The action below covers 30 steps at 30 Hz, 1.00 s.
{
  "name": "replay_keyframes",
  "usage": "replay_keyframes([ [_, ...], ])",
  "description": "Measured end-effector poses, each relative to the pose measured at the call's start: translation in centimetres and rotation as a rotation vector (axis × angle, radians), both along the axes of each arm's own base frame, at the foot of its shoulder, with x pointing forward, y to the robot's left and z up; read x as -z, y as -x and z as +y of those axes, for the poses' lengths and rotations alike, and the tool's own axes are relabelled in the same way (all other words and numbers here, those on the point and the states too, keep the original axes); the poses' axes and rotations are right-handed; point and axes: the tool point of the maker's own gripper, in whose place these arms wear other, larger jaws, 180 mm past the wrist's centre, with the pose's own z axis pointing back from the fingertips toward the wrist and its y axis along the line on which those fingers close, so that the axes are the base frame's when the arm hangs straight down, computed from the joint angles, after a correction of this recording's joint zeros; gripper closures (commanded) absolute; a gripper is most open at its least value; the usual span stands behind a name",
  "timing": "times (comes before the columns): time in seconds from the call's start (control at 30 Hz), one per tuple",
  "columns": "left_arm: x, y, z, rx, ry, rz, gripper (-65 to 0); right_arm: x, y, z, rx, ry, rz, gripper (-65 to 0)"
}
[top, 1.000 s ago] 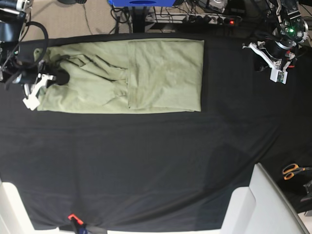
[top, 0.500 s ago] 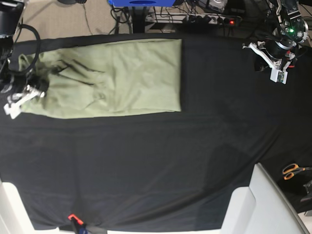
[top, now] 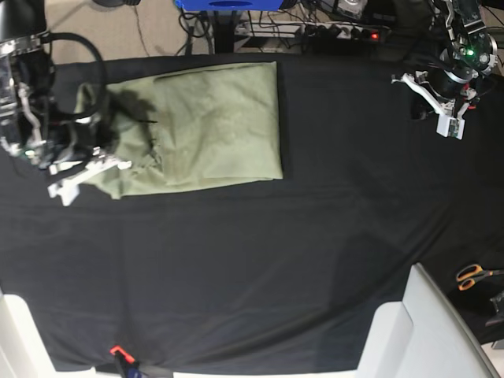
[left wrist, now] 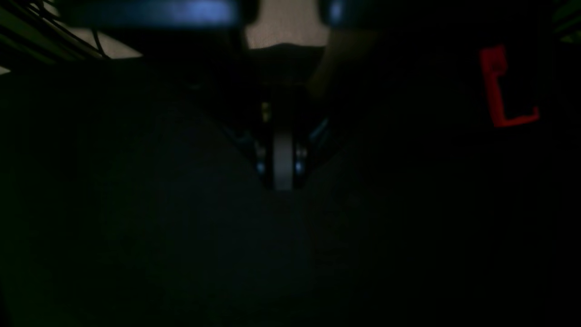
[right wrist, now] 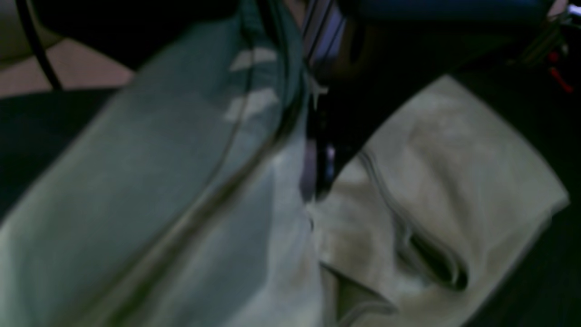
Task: Fold the T-shirt properly
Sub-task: 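Grasp the strip's end with the right gripper and fold it toward the left gripper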
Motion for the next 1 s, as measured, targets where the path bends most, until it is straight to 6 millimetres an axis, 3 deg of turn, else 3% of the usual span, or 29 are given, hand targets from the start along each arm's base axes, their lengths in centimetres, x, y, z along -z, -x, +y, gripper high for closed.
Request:
replay_keyframes([
  [0.17, 0.0, 0.0, 0.0, 0.0, -0.001, -0.001, 0.0, -0.8, 0.7, 3.9, -0.064, 0.022, -0.001, -0.2],
  [0.37, 0.0, 0.0, 0.0, 0.0, 0.001, -0.001, 0.0, -1.5, 1.0, 6.1, -0.17, 0.137, -0.068, 0.0],
  [0.63, 0.0, 0.0, -0.1, 0.0, 0.002, -0.001, 0.0, -2.2, 1.0, 9.6, -0.275, 0.114, -0.105, 0.0],
  [0.87, 0.7, -0.2, -2.1, 0.055, 0.03, 0.013, 0.0, -2.9, 1.4, 14.0, -0.346, 0.046, -0.124, 0.0],
  [1.0, 0.7, -0.2, -1.9, 0.046, 0.021, 0.015, 0.0, -2.9, 1.7, 14.8, -0.357, 0.028, -0.12, 0.0],
])
